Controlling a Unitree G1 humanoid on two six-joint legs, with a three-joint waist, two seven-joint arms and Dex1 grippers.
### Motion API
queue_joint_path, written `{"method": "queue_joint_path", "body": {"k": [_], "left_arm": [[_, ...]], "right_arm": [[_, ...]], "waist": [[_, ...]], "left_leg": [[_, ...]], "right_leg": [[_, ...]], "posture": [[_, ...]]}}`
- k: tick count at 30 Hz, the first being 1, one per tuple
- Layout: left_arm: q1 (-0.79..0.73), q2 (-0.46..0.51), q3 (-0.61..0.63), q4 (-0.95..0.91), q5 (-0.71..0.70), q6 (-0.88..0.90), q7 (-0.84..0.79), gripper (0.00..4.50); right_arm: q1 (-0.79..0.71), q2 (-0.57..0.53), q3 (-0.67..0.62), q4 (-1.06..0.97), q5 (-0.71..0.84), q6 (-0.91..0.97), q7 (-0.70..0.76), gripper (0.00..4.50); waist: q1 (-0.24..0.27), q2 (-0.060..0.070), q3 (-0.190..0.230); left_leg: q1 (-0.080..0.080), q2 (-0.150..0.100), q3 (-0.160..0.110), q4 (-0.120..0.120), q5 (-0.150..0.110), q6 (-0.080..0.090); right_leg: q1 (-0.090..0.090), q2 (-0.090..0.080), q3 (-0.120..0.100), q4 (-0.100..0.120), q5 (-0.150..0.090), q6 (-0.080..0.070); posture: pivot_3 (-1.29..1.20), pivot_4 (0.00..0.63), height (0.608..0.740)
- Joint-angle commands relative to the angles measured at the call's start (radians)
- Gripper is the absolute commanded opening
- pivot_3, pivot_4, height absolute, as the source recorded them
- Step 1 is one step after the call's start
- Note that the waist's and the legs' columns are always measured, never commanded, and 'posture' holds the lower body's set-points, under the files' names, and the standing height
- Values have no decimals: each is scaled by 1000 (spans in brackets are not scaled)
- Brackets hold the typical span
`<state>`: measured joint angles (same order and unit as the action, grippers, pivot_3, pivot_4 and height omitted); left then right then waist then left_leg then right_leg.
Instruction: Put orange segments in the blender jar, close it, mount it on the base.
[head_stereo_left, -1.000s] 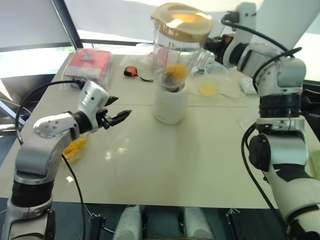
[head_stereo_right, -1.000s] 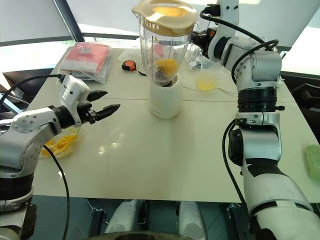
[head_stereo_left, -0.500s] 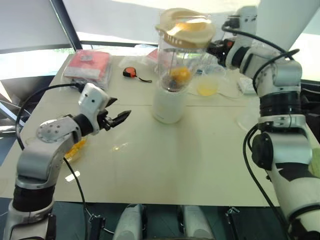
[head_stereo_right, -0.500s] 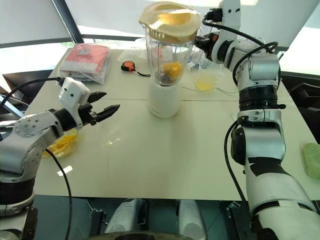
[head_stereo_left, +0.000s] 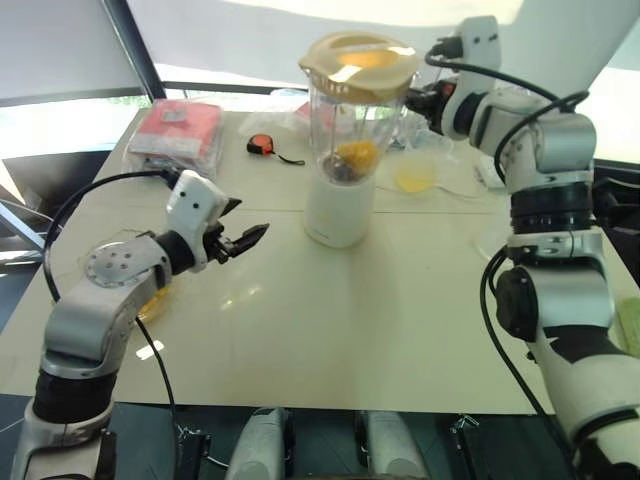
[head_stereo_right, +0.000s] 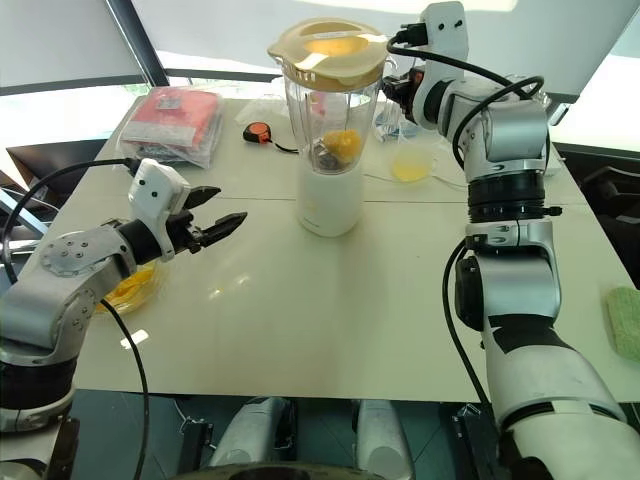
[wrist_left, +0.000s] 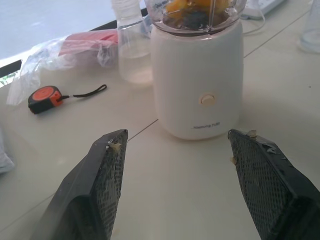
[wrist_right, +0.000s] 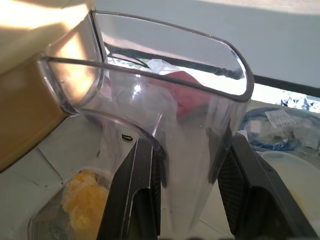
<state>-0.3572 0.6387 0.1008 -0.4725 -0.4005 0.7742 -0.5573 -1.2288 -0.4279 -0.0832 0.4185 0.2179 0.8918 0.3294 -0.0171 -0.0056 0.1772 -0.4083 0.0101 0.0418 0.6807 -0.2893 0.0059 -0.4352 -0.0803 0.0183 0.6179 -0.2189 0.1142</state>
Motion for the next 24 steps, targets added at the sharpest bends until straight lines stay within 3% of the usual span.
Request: {"method": "queue_joint_path", "body": {"k": [1,12,24], "left_arm": [[1,-5,4,-26,10,-25,17,3305],[-21,-27,-28,16,28,-56,18,3305],[-44,-37,-60,63,38,-95,12,3305]], "right_arm": [[39,39,10,-137,-24,152,-95,981],[152,228,-113,-412,-81,394,-377,981],[170,250,-94,-421,-75,374,-360,981]], "waist": [[0,0,0],[-1,-1,-3],[-4,-2,-3]], "left_leg": [[0,0,-1,0,0,0],[1,0,-2,0,0,0],[3,-1,-2,1,0,0]], "right_leg": [[0,0,0,0,0,0],[1,0,-1,1,0,0],[3,1,-1,1,0,0]], "posture": [[0,150,740],[0,150,740],[0,150,740]]}}
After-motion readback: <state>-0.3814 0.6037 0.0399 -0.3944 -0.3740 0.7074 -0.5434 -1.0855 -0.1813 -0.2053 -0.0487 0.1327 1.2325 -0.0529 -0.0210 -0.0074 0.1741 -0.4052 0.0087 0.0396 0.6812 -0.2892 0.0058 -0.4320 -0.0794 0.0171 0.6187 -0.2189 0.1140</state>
